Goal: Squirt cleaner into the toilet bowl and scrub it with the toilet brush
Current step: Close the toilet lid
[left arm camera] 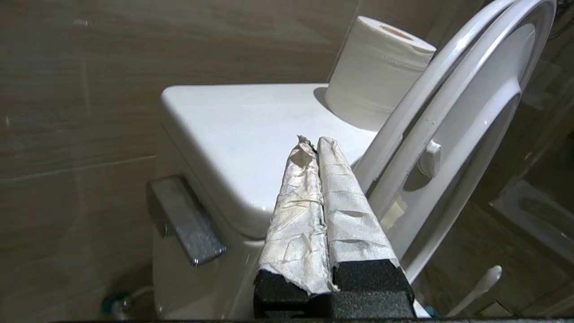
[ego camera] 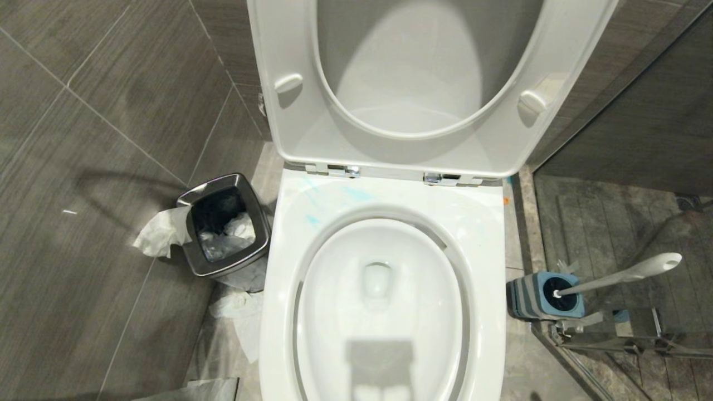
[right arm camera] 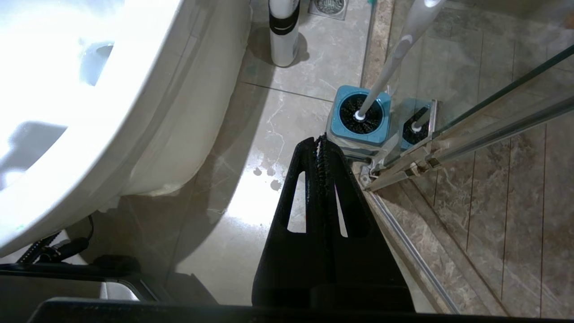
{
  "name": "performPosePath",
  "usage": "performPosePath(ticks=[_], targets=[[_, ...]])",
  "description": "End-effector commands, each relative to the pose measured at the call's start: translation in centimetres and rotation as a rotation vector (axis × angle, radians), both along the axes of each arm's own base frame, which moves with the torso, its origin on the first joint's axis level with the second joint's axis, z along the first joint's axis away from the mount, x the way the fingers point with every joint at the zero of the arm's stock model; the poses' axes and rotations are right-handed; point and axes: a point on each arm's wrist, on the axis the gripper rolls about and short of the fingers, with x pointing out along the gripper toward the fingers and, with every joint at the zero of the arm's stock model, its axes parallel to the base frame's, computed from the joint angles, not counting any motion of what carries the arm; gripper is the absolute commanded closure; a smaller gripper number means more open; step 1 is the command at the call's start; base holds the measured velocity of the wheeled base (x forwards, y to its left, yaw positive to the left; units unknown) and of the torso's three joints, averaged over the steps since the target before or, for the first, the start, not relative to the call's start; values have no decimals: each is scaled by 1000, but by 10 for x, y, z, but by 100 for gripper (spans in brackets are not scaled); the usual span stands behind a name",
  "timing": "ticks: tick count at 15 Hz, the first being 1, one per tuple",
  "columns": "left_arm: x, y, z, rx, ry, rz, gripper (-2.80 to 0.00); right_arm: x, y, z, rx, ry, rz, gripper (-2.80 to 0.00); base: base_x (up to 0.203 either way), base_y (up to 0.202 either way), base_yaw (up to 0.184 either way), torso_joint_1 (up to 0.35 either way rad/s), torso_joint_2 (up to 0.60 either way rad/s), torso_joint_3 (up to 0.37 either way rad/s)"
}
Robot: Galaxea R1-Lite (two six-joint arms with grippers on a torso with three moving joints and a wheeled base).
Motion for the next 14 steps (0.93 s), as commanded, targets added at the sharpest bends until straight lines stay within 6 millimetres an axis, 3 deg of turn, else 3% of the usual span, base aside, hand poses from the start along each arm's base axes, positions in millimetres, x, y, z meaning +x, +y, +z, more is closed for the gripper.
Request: performPosePath(ticks=[1, 8, 14], targets=[[15, -6, -6, -4, -6, -13, 0, 0, 0, 0, 0, 1, 0, 0, 0, 0, 0, 0, 0, 0], [23, -19, -8, -77, -25, 23, 0, 0, 0, 0, 0, 1, 0, 0, 0, 0, 0, 0, 0, 0], [23, -42, -12, -93, -25, -29, 0, 0, 0, 0, 0, 1, 0, 0, 0, 0, 0, 0, 0, 0]])
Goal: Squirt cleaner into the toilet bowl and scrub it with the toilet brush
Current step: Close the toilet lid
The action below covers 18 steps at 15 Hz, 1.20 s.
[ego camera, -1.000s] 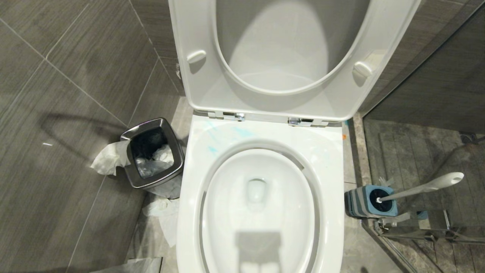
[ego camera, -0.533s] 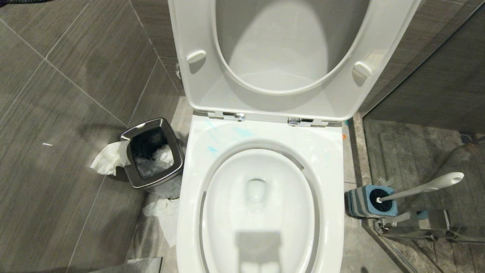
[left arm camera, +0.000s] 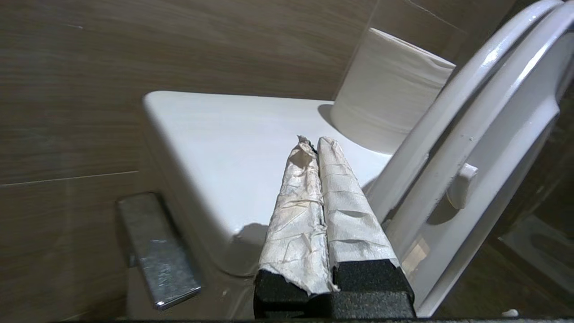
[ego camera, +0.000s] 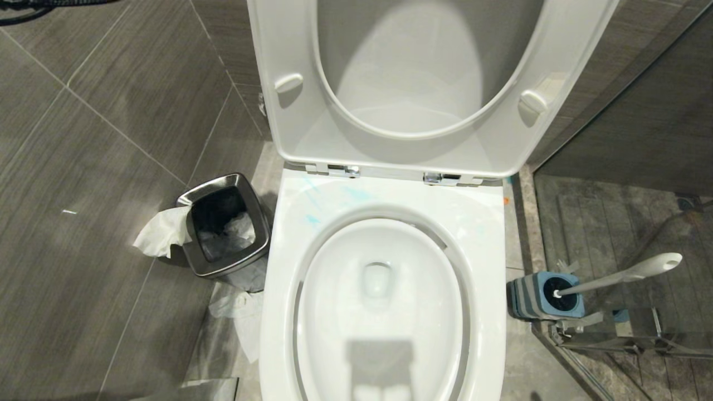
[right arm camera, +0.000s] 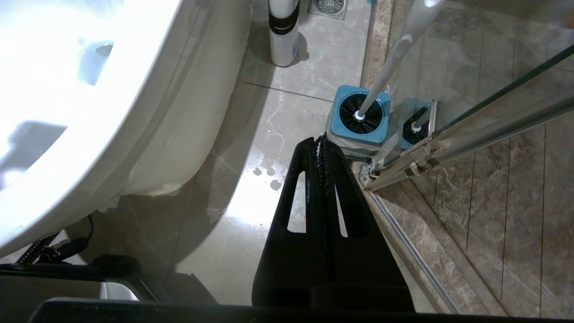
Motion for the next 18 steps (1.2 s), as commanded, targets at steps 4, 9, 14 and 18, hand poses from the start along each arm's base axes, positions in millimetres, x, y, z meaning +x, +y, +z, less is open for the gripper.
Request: performPosePath(ticks=[4, 9, 14, 18], targets=[[6, -18, -6, -13, 9, -38, 0, 0, 0, 0, 0, 1, 1, 0, 0, 0, 0, 0, 0, 0], [11, -29, -11, -2, -10, -43, 0, 0, 0, 0, 0, 1, 1, 0, 0, 0, 0, 0, 0, 0], [17, -37, -16, -7, -13, 4, 0, 0, 0, 0, 0, 1, 1, 0, 0, 0, 0, 0, 0, 0], [18, -40, -18, -7, -4, 11, 0, 0, 0, 0, 0, 1, 2, 0, 0, 0, 0, 0, 0, 0]])
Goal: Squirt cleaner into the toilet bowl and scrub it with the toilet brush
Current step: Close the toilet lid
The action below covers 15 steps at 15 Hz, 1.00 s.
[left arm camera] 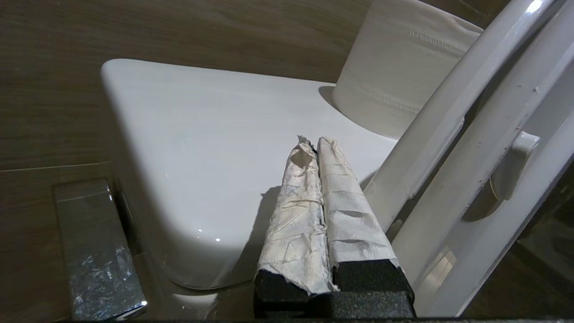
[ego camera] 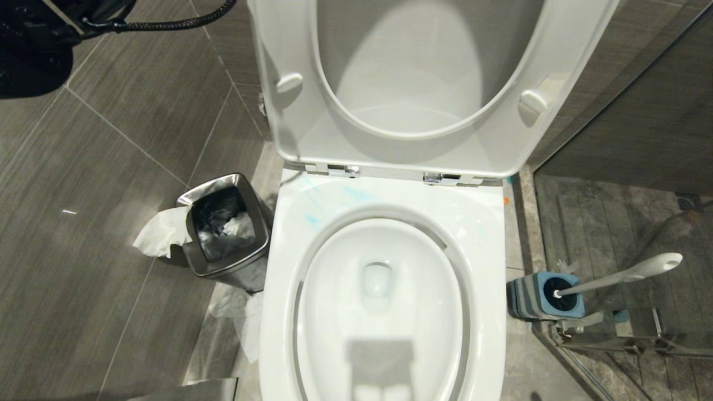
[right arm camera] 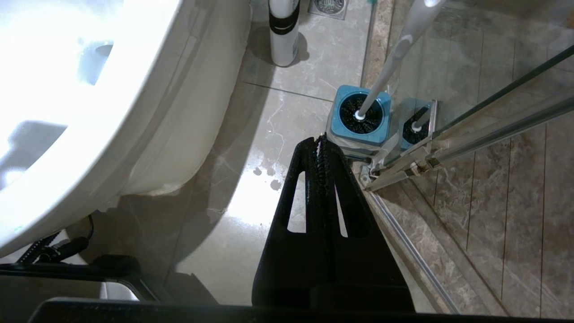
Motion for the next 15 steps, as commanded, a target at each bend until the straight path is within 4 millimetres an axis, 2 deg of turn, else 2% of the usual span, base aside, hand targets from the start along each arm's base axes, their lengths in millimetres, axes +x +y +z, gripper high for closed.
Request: performPosePath(ticks=[1, 5, 8, 12, 15], targets=[[0, -2, -1, 0, 12, -25, 0, 0, 0, 0, 0, 1, 1, 0, 0, 0, 0, 0, 0, 0], [-8, 1, 4, -15, 68, -158, 0, 0, 0, 0, 0, 1, 1, 0, 0, 0, 0, 0, 0, 0], [-20, 8, 10, -82, 205, -244, 0, 0, 0, 0, 0, 1, 2, 0, 0, 0, 0, 0, 0, 0], [-30, 15, 9, -68, 360, -276, 0, 0, 0, 0, 0, 1, 2, 0, 0, 0, 0, 0, 0, 0], [-34, 16, 1, -22, 495, -282, 0, 0, 0, 0, 0, 1, 1, 0, 0, 0, 0, 0, 0, 0]])
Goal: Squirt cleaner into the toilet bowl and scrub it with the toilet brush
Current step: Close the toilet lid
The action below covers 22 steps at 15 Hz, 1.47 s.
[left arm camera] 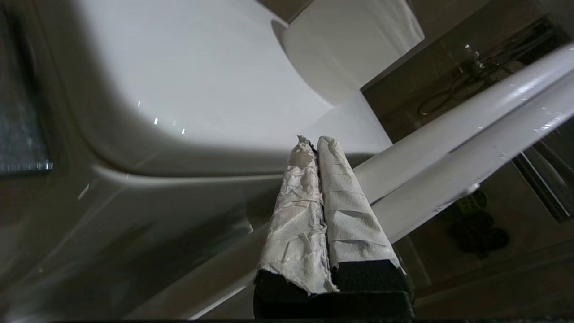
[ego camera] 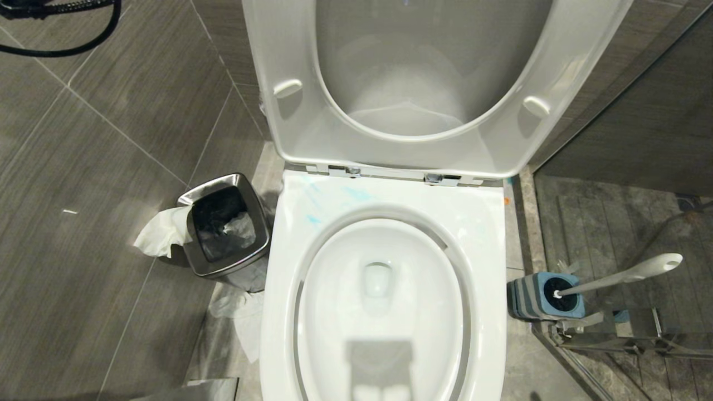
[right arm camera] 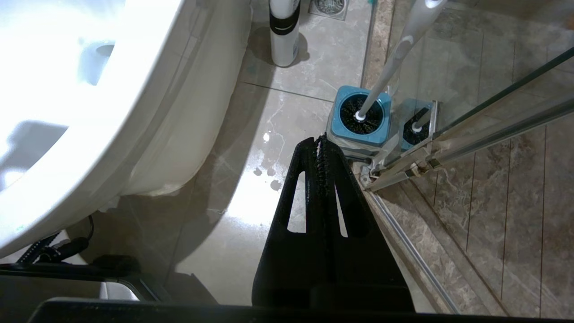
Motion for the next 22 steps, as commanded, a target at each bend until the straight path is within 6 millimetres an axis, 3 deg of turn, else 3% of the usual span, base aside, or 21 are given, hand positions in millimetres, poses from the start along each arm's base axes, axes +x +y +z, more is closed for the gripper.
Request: performPosePath(ticks=[1, 5, 9, 14, 19, 22], targets=[[-8, 3, -2, 32, 70, -14, 0, 0, 0, 0, -1, 1, 0, 0, 0, 0, 0, 0, 0, 0], [-24, 9, -8, 89, 214, -17, 0, 0, 0, 0, -1, 1, 0, 0, 0, 0, 0, 0, 0, 0], [-79, 30, -9, 168, 390, -78, 0, 0, 0, 0, -1, 1, 0, 0, 0, 0, 0, 0, 0, 0], [-131, 55, -4, 174, 437, -19, 0, 0, 0, 0, -1, 1, 2, 0, 0, 0, 0, 0, 0, 0], [-136, 59, -17, 328, 262, 106, 0, 0, 0, 0, -1, 1, 2, 0, 0, 0, 0, 0, 0, 0], [-139, 62, -18, 337, 251, 146, 0, 0, 0, 0, -1, 1, 0, 0, 0, 0, 0, 0, 0, 0]])
